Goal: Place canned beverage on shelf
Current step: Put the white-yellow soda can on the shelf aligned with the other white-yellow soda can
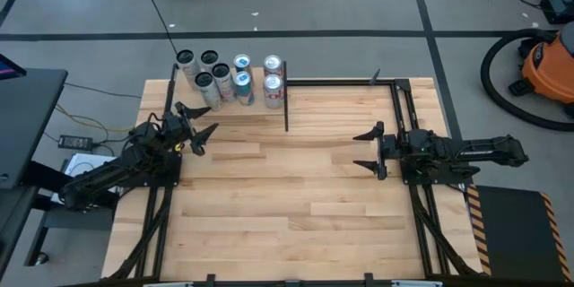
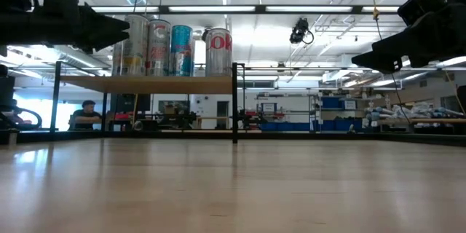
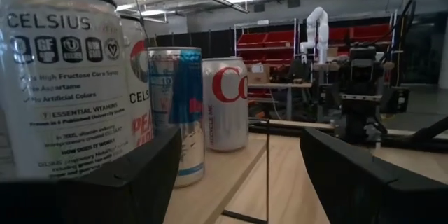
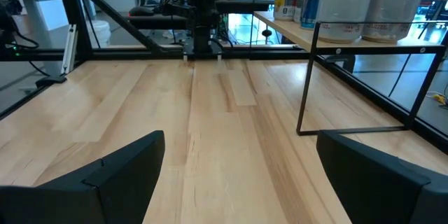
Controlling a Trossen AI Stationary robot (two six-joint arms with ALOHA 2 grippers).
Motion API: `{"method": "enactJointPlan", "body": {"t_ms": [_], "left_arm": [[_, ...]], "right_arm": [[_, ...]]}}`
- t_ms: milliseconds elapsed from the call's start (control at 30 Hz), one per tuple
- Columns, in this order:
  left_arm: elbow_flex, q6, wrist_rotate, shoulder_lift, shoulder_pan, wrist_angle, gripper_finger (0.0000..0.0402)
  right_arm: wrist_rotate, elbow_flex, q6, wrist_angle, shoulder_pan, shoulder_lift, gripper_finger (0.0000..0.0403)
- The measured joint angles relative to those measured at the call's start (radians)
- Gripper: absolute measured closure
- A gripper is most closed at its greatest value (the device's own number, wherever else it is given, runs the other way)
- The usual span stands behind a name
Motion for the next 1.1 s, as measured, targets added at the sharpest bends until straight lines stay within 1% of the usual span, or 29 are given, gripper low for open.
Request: {"method": "enactJointPlan", "body": {"t_ms": [133,200,300,500,567,700,867,1033,1100], "left_arm": [[0.005,-0.004,0.001,0.000,0.000,-0.003,0.0104],[0.030,-0.008,0.001,0.002,0.000,-0.017,0.0104],[0.104,-0.014,0.001,0.000,0.000,-0.047,0.0104],[0.294,0.023,-0.005,0.036,0.000,-0.230,0.0104],[0.348,0.023,-0.009,0.072,0.000,-0.270,0.0104],[0.443,0.022,-0.037,0.162,0.000,-0.291,0.0104],[0.545,0.069,-0.148,0.305,0.000,-0.315,0.0104],[0.640,0.100,-0.211,0.443,0.000,-0.355,0.0104],[0.680,0.106,-0.255,0.484,0.000,-0.383,0.0104]], "right_arm": [[0.000,0.000,0.000,0.000,0.000,0.000,0.0020],[0.000,0.000,0.000,0.000,0.000,0.000,0.0020],[0.000,0.000,0.000,0.000,0.000,0.000,0.0020],[0.000,0.000,0.000,0.000,0.000,0.000,0.0020],[0.000,0.000,0.000,0.000,0.000,0.000,0.0020],[0.000,0.000,0.000,0.000,0.000,0.000,0.0020],[0.000,0.000,0.000,0.000,0.000,0.000,0.0020],[0.000,0.000,0.000,0.000,0.000,0.000,0.0020],[0.000,0.000,0.000,0.000,0.000,0.000,0.0020]]}}
